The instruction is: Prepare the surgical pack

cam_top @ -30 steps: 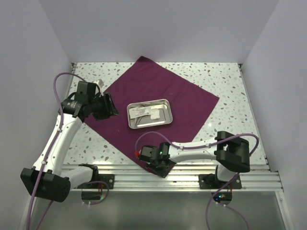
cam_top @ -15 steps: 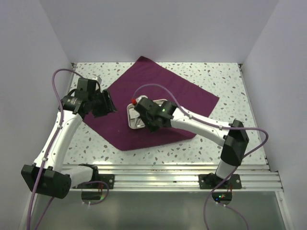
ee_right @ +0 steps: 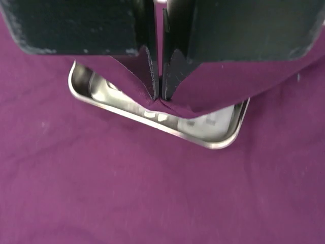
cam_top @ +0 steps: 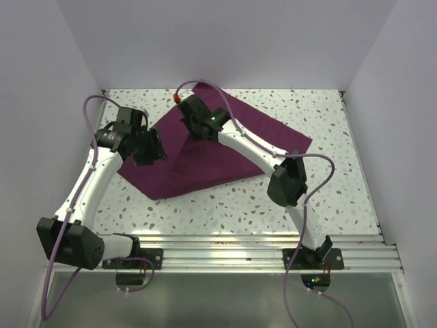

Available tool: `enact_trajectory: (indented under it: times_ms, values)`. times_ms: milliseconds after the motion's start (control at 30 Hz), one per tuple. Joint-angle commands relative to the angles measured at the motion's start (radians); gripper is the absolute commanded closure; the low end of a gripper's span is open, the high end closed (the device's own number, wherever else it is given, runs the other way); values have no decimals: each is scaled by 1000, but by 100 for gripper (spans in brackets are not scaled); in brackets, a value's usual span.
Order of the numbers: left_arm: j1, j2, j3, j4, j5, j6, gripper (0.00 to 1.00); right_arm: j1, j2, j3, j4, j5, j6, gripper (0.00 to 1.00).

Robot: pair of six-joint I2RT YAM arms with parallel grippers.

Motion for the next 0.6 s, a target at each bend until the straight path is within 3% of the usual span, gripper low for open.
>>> enact_trajectory:
  times_ms: [0,200,567]
  values:
    - [7,0,33,-25,-18,36,43,-30,34,115,99,45,-57,100]
    - [13,19,33,-23,-3,38,43,-84,132,189,136,29,-64,100]
    - [13,48,30,-3,5,25,43,-147,199,180,167,-10,-47,100]
